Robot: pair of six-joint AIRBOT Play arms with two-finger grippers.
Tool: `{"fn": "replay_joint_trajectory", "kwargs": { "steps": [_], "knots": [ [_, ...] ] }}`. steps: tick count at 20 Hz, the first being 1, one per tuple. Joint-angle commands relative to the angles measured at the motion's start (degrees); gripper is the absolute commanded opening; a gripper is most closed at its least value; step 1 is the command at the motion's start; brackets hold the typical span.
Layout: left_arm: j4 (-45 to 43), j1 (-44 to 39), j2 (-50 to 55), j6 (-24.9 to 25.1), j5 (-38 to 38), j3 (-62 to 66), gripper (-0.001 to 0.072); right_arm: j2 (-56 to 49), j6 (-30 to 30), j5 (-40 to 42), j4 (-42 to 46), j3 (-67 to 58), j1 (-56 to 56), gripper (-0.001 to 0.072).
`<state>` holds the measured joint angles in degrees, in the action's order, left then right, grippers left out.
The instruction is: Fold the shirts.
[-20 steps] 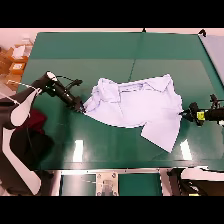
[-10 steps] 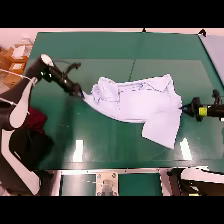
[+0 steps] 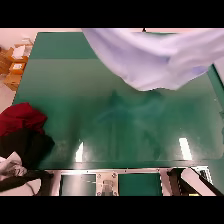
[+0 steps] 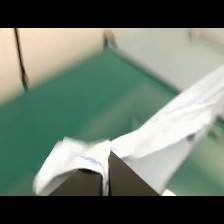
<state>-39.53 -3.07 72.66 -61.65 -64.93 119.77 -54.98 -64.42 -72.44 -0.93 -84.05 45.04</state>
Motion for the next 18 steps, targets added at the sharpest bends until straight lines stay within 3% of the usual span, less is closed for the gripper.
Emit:
{"fn": "replay_joint_trajectory", "kwargs": {
  "steps": [1, 4, 6, 11, 15, 18],
  "knots": [
    [-8.1, 0.1, -14.2, -6.1, 9.4, 0.9, 0.003, 9.5, 1.8, 10.7, -7.2, -12.3, 6.1, 0.0014],
    [-23.9, 0.1, -20.8, -18.5, 6.6, 0.9, 0.003, 14.4, 3.5, 16.3, -4.7, -17.7, 9.6, 0.0015],
    [-31.1, 0.1, -22.5, -22.5, 3.2, 0.9, 0.003, 15.9, 3.4, 16.2, -2.2, -19.1, 9.4, 0.0015],
    [-33.2, 0.1, -21.7, -22.3, -1.0, -4.7, 0.003, 16.3, 0.4, 11.5, 5.9, -14.3, 8.0, 0.0015],
    [-33.0, 0.1, -16.1, -19.6, 1.6, -21.4, 0.003, 15.6, 3.0, 12.0, 11.0, 6.3, -1.9, 0.0015],
    [-24.4, 0.1, -5.8, -12.5, 6.2, -31.4, 0.003, 10.1, 5.7, 19.6, 18.4, 25.0, -13.2, 0.0015]
  ]
}}
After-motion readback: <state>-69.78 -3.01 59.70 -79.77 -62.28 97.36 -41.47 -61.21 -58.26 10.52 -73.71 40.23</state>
